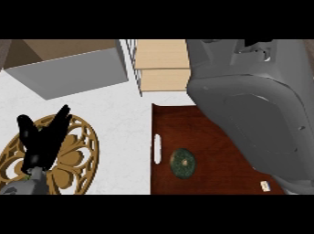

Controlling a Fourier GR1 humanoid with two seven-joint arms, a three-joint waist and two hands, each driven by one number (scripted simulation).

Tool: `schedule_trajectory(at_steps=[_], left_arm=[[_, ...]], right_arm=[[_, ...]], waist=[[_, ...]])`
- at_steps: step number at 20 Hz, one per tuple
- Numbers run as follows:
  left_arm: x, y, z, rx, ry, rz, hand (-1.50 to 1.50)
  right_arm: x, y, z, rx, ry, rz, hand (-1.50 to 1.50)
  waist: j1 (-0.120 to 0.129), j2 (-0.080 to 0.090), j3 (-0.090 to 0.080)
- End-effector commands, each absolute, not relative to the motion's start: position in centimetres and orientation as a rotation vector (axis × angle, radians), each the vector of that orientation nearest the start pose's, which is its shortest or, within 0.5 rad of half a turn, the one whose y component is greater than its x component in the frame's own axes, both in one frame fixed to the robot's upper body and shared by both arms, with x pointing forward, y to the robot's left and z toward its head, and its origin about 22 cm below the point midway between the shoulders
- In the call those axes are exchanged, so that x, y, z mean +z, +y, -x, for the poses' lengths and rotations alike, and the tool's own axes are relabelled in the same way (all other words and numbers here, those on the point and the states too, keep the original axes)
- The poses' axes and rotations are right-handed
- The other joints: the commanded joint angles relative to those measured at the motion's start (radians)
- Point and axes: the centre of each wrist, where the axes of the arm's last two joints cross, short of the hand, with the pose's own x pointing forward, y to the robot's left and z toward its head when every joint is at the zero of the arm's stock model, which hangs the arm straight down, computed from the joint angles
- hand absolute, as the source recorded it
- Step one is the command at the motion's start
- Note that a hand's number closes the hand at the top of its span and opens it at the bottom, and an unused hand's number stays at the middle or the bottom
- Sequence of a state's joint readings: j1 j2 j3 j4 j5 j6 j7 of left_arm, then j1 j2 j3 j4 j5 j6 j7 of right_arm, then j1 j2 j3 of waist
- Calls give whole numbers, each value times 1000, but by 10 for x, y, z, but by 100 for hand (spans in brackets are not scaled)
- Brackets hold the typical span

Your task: Pick the cupcake from the tray and place it in the tiered shelf

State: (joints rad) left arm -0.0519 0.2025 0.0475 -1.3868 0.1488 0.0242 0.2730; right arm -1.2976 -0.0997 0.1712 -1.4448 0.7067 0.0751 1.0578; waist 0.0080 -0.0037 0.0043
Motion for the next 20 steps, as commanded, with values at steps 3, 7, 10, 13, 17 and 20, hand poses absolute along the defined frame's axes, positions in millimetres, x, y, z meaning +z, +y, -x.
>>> schedule_trajectory(at_steps=[3, 7, 10, 13, 17, 20], left_arm=[[-18, 292, -258, 33, -1118, -99, 0], [-23, 291, -250, 30, -1108, -86, 0], [-27, 288, -252, 29, -1111, -81, 0], [-18, 280, -268, 40, -1132, -82, 0], [-12, 302, -248, 19, -1120, -86, 0], [-20, 294, -258, 31, -1120, -76, 0]], right_arm=[[372, -48, -344, 553, -1608, 857, 150], [373, -75, -373, 618, -1591, 848, 150], [363, -66, -386, 655, -1581, 871, 150], [349, -68, -399, 665, -1585, 883, 150], [324, -83, -421, 651, -1570, 901, 150], [309, -84, -432, 655, -1576, 916, 150]], waist=[[1, 5, -5], [6, 6, -5], [9, 8, -5], [6, 9, -5], [14, 8, -5], [10, 10, -5]])
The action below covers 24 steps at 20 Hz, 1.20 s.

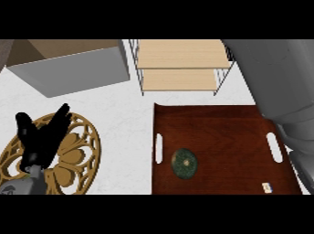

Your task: Pick the cupcake from the tray and place it in the tiered shelf

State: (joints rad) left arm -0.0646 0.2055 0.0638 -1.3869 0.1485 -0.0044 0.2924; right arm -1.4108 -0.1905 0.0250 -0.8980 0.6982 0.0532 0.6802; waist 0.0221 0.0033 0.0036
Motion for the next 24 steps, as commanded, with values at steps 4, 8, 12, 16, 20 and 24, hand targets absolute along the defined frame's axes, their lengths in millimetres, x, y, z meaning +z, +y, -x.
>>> schedule_trajectory(at_steps=[4, 8, 12, 16, 20, 24], left_arm=[[-33, 295, -259, 30, -1125, -75, 0], [-23, 292, -244, 28, -1097, -74, 0], [-12, 303, -263, 26, -1112, -84, 0], [-27, 295, -255, 45, -1130, -78, 0], [-31, 283, -251, 34, -1107, -85, 0], [-20, 287, -263, 50, -1139, -100, 0]], right_arm=[[311, -77, -439, 664, -1569, 919, 150], [315, -78, -442, 645, -1600, 917, 150], [305, -99, -457, 644, -1649, 896, 150], [296, -102, -460, 671, -1636, 887, 150], [298, -81, -455, 742, -1606, 945, 150], [301, -104, -460, 395, -1644, 788, -150]], waist=[[-6, 3, -5], [-1, -1, -4], [5, 7, -4], [-1, 4, -4], [-6, 1, -4], [-8, 4, -4]])
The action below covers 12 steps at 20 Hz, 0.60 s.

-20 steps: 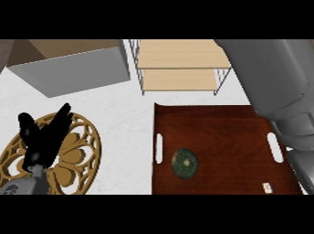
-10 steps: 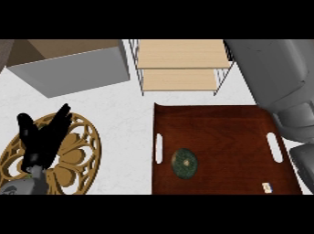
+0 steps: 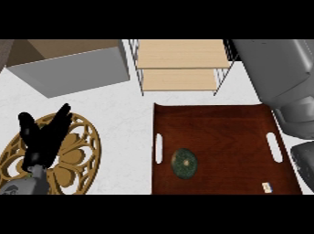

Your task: Pick the cupcake from the tray and place it in the tiered shelf

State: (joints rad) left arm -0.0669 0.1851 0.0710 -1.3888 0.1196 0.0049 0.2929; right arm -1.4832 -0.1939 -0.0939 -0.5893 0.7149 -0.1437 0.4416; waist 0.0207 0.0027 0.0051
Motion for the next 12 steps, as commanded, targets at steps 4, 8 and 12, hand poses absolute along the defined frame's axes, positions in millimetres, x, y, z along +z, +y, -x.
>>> schedule_trajectory(at_steps=[4, 8, 12], left_arm=[[-19, 299, -254, 25, -1111, -88, 0], [-31, 289, -240, 25, -1109, -108, 0], [-33, 293, -244, 26, -1127, -90, 0]], right_arm=[[328, -111, -456, 275, -1697, 701, -150], [330, -108, -454, 144, -1714, 567, -150], [336, -107, -452, 4, -1737, 451, -150]], waist=[[-3, 2, -5], [-3, -1, -5], [-5, 0, -6]])
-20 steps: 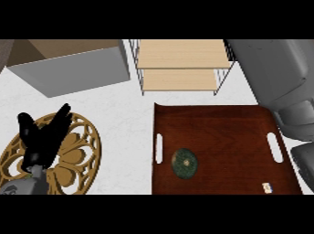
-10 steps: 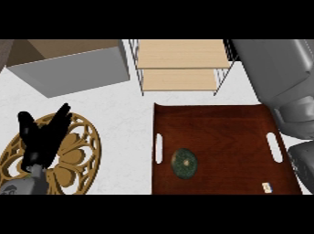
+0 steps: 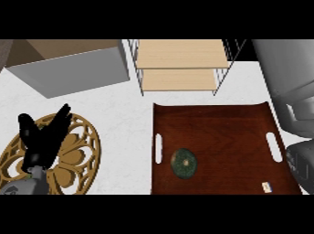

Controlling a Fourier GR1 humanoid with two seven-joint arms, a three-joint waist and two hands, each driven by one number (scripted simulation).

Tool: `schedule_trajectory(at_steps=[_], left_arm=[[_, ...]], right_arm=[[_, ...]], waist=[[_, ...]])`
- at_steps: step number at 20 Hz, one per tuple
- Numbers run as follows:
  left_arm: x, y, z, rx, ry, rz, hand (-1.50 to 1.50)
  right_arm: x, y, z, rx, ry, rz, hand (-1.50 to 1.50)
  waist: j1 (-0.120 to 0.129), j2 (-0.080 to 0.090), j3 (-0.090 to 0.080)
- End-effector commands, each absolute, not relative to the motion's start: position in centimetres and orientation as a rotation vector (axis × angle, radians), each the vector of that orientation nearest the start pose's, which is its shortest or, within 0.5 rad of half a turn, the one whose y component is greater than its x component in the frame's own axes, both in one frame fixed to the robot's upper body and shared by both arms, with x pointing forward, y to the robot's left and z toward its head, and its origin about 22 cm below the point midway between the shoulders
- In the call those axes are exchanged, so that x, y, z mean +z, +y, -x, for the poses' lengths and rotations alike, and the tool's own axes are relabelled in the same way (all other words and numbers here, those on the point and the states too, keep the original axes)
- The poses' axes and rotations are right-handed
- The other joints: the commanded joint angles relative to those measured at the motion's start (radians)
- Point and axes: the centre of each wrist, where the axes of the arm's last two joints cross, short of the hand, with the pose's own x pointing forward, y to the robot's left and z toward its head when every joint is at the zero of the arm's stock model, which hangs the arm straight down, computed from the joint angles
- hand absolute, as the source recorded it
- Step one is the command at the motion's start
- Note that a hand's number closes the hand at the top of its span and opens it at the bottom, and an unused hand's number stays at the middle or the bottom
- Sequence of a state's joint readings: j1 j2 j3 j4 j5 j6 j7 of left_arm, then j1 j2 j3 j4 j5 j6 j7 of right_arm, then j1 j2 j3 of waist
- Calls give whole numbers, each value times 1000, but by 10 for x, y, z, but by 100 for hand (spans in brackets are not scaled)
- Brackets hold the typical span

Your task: Pick the cupcake from the tray and place it in the tiered shelf

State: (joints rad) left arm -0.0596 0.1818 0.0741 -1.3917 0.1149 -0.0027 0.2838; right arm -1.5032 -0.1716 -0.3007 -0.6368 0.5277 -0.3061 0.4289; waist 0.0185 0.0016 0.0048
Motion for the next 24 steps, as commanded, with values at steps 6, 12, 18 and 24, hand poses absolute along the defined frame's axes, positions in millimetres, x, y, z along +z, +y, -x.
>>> schedule_trajectory(at_steps=[6, 12, 18, 24], left_arm=[[-37, 291, -242, 51, -1122, -107, 0], [-26, 306, -247, 63, -1119, -97, 0], [-28, 299, -247, 49, -1107, -80, 0], [-28, 290, -243, 64, -1113, -100, 0]], right_arm=[[355, -157, -451, -206, -1778, 597, -150], [364, -229, -445, -420, -1738, 693, -150], [375, -294, -420, -482, -1713, 633, -150], [338, -349, -391, -423, -1727, 596, -150]], waist=[[-13, -1, -5], [-26, -3, -5], [-31, -5, -5], [-33, -6, -4]])
